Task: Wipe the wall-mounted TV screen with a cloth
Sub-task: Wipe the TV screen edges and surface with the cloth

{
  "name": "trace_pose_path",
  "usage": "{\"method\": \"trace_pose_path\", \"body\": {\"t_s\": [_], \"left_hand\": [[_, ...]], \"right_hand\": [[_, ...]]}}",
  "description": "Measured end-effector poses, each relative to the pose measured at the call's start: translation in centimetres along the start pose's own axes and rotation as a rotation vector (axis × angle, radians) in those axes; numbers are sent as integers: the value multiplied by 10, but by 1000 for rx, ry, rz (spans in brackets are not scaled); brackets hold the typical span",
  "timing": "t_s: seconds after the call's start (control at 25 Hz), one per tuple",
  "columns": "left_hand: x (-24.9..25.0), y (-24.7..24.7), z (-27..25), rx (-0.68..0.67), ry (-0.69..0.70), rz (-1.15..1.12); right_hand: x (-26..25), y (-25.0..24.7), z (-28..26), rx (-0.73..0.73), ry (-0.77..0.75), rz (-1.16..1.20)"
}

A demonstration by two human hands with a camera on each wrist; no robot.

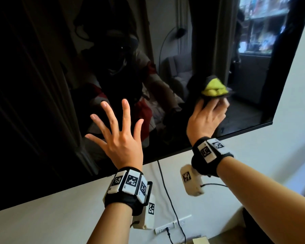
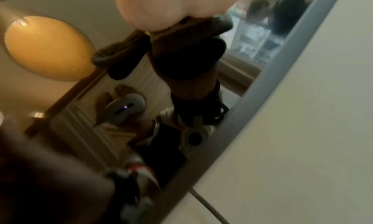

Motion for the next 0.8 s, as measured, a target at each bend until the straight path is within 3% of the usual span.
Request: {"method": "trace_pose_path", "body": {"t_s": [0.08, 0.12, 0.24, 0.32, 0.4, 0.52, 0.64, 0.72, 0.8], "left_hand": [[-1, 1, 0, -2, 2, 1], [0, 2, 0, -2, -1, -4], [0, 2, -1, 0, 6, -11], [4, 3, -1, 2, -24, -55], [14, 4, -4, 19, -39, -104], [50, 16, -9, 8, 151, -86], [97, 34, -2, -11, 262, -123], [119, 43, 7, -16, 257, -140], [134, 52, 13, -19, 254, -130]], "right_hand": [[-3, 1, -13, -124, -193, -45], [1, 2, -9, -162, -167, -52], [16, 8, 12, -164, 120, -59], [16, 9, 10, -226, -18, -114], [25, 6, 13, -184, -91, -94], [28, -2, 34, -79, -35, -46], [42, -2, 46, -185, -160, -70], [51, -6, 64, -192, -105, -6], [56, -12, 89, -61, -22, 72]]}}
Point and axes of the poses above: each hand's wrist, its own z-axis towards the middle knuckle, its own y-axis out of the palm, x = y × z, the point moved 3 cm from there along z, towards the middle knuckle, and after that the axes turned 8 degrees about -z, right-handed, at the moved point
